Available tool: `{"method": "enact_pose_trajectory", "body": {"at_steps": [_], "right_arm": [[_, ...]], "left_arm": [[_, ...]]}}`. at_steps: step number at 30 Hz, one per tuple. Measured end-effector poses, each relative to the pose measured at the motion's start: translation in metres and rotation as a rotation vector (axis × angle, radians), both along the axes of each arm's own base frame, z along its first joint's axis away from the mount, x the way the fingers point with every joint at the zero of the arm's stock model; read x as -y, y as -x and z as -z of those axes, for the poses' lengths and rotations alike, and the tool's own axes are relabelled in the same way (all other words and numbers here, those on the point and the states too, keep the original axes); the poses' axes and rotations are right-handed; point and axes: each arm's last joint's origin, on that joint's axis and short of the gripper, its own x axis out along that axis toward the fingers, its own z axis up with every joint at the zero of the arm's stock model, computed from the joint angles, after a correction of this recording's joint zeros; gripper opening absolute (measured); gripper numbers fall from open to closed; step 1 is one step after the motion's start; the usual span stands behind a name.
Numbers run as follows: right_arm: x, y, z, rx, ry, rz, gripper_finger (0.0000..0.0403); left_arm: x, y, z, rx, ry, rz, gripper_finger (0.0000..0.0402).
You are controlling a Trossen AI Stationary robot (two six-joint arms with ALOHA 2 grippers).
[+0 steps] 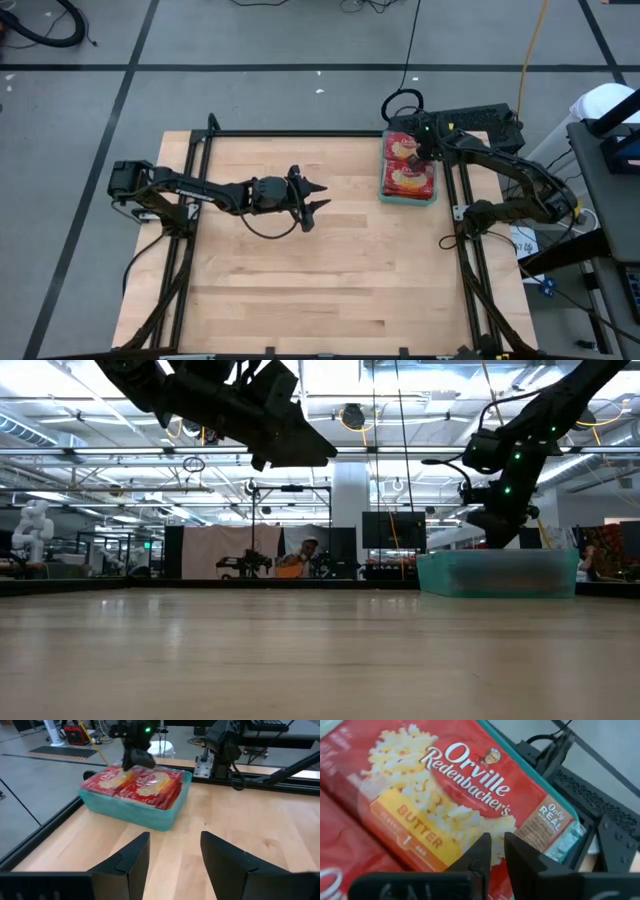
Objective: Sort popcorn bags into baskets
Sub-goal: Put the red popcorn bag into the green bin, then return to Home Position
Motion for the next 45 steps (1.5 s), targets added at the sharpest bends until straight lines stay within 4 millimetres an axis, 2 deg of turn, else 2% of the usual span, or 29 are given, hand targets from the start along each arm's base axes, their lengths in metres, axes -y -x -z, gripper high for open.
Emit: {"method": "enact_pose_trajectory", "body": {"at_steps": [6, 10, 14, 17, 19, 23, 28, 31, 34, 37, 40, 45], "right_arm": [[0.004, -0.003, 0.001, -0.007, 0.039, 0.001, 0.0043], [-0.008, -0.004, -0.019, 0.062, 0.115, -0.021, 0.0043], [-0.033, -0.009, -0.043, 0.222, 0.148, -0.107, 0.0043], [-0.056, -0.018, -0.057, 0.408, 0.123, -0.267, 0.0043], [-0.073, -0.024, -0.060, 0.531, 0.108, -0.387, 0.0043], [-0.107, -0.034, -0.061, 0.715, 0.110, -0.552, 0.0043], [-0.143, -0.045, -0.049, 0.816, 0.219, -0.712, 0.0043], [-0.160, -0.049, -0.038, 0.839, 0.288, -0.774, 0.0043], [-0.172, -0.049, -0.025, 0.845, 0.326, -0.822, 0.0041], [-0.179, -0.046, -0.013, 0.821, 0.326, -0.868, 0.0028], [-0.183, -0.041, -0.003, 0.808, 0.311, -0.895, 0.0006], [-0.185, -0.034, 0.016, 0.778, 0.272, -0.897, 0.0002]], "left_arm": [[0.010, 0.000, 0.000, 0.000, 0.001, 0.031, 0.0162], [0.016, 0.000, 0.000, -0.001, -0.004, 0.049, 0.0154], [0.017, -0.001, -0.002, 0.011, -0.033, 0.059, 0.0153], [0.016, -0.001, -0.005, 0.031, -0.086, 0.040, 0.0153], [0.015, -0.002, -0.007, 0.052, -0.099, 0.021, 0.0152], [0.022, 0.008, -0.025, 0.090, -0.087, 0.036, 0.0132], [0.035, 0.028, -0.033, 0.094, -0.087, 0.081, 0.0058], [0.039, 0.044, -0.027, 0.077, -0.090, 0.084, 0.0011], [0.037, 0.060, -0.007, 0.029, -0.070, 0.034, 0.0008], [0.034, 0.068, 0.005, 0.062, -0.048, -0.005, 0.0009], [0.035, 0.074, 0.017, 0.069, -0.078, 0.001, 0.0009], [0.032, 0.088, 0.032, 0.122, -0.129, -0.001, 0.0010]]}}
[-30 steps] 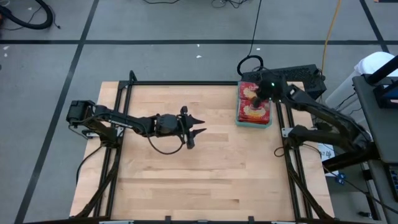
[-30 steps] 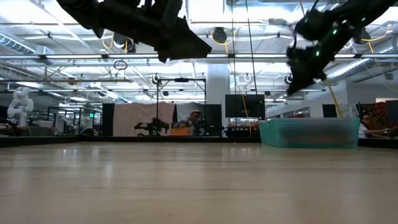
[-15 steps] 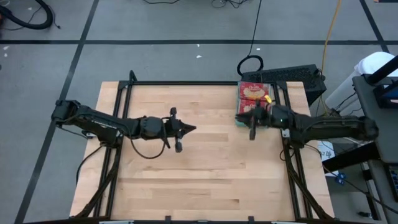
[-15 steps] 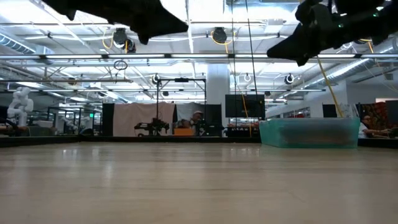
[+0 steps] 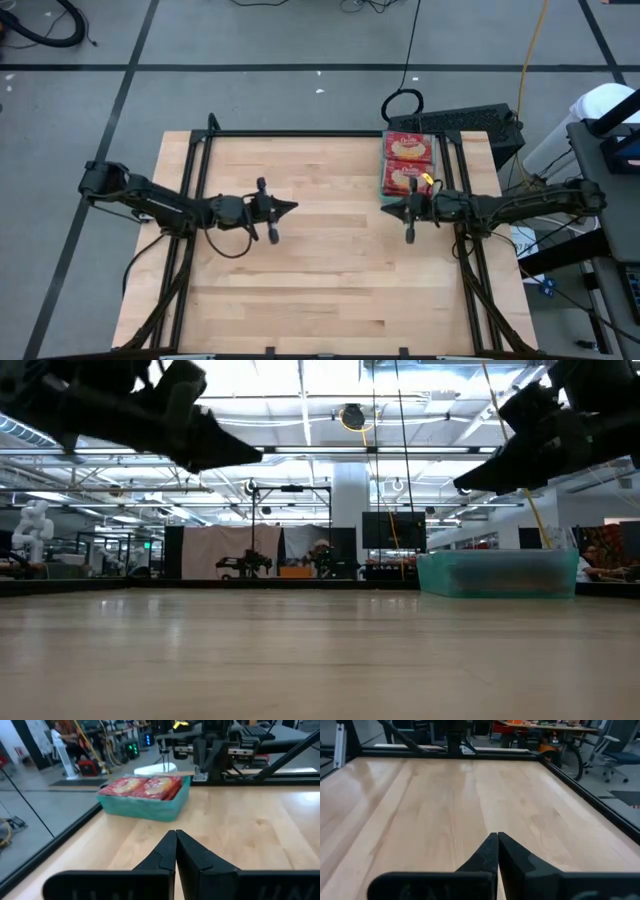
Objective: Sort popcorn bags into baskets
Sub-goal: Return to Home Position
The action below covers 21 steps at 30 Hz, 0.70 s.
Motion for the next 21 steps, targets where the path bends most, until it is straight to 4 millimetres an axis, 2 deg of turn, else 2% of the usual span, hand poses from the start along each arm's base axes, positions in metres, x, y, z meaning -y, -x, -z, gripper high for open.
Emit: {"method": "enact_pose_trajectory", "body": {"at_steps": [10, 21], "right_arm": [[0.000, 0.008, 0.005, 0.024, 0.032, -0.011, 0.0001], [0.000, 0.019, 0.018, 0.039, 0.037, -0.011, 0.0000]], "left_arm": [[-0.012, 0.027, 0.033, -0.009, 0.025, -0.036, 0.0010], [-0.013, 0.047, 0.049, 0.024, 0.104, -0.073, 0.0010]]}}
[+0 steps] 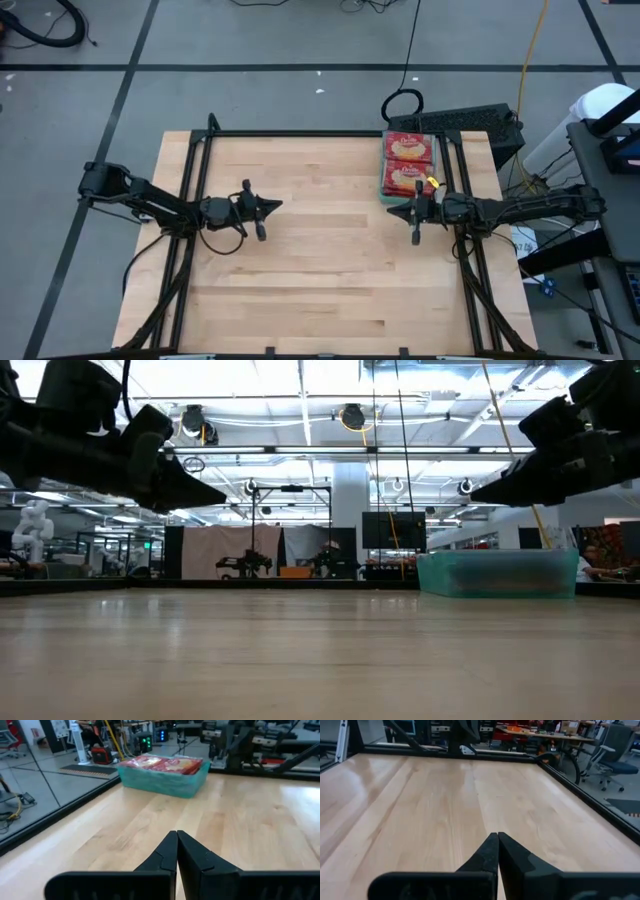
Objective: Sort popcorn bags into baskets
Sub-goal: Return to Home Position
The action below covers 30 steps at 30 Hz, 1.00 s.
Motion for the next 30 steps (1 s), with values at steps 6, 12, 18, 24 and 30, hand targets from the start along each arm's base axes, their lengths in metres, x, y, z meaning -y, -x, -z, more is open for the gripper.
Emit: {"method": "enact_pose_trajectory", "body": {"at_steps": [6, 12, 18, 24, 30], "right_arm": [[0.000, 0.002, -0.003, 0.044, -0.013, 0.003, 0.0000], [0.000, 0.004, -0.007, 0.077, -0.009, 0.000, 0.0000], [0.000, 0.005, -0.009, 0.093, 0.013, -0.005, 0.0000], [0.000, 0.008, -0.014, 0.147, 0.012, -0.004, 0.0000], [0.000, 0.014, -0.015, 0.155, 0.020, -0.009, 0.0000]], "left_arm": [[-0.001, 0.004, 0.005, -0.028, -0.024, -0.010, 0.0010], [-0.002, 0.014, 0.014, -0.050, 0.018, -0.046, 0.0010], [-0.002, 0.022, 0.019, -0.028, 0.042, -0.052, 0.0010], [0.004, 0.025, 0.020, -0.027, 0.025, -0.015, 0.0010], [0.007, 0.025, 0.020, -0.031, 0.006, 0.008, 0.0010]]}}
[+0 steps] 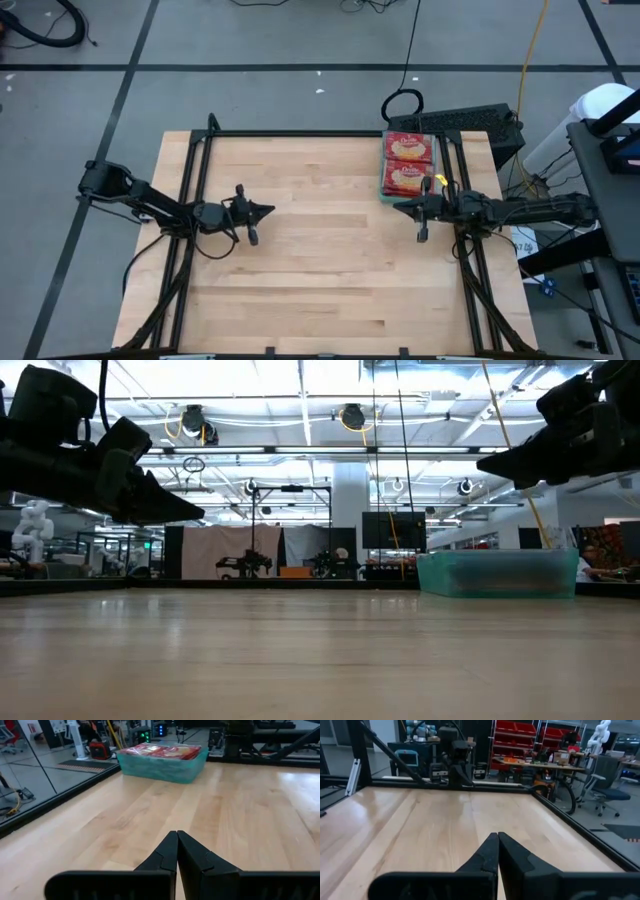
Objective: Sort popcorn bags into baskets
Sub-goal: Return to Home Position
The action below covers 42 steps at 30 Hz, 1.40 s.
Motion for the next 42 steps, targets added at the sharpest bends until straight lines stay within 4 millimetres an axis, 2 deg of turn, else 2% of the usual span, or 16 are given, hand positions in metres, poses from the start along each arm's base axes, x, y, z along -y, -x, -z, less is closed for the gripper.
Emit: {"method": "enact_pose_trajectory", "body": {"at_steps": [10, 19, 26, 42], "right_arm": [[0.000, 0.011, -0.004, 0.046, 0.034, -0.021, 0.0000], [0.000, 0.016, 0.000, 0.016, 0.031, -0.023, 0.0000], [0.000, 0.021, -0.006, 0.083, 0.062, -0.022, 0.0000], [0.000, 0.020, -0.004, 0.076, -0.008, -0.017, 0.0000]], "left_arm": [[-0.002, -0.002, -0.009, 0.071, -0.071, 0.079, 0.0010], [-0.010, -0.004, -0.020, 0.160, -0.141, 0.128, 0.0010], [-0.013, -0.004, -0.020, 0.162, -0.130, 0.133, 0.0010], [-0.013, -0.004, -0.020, 0.168, -0.126, 0.129, 0.0010]]}}
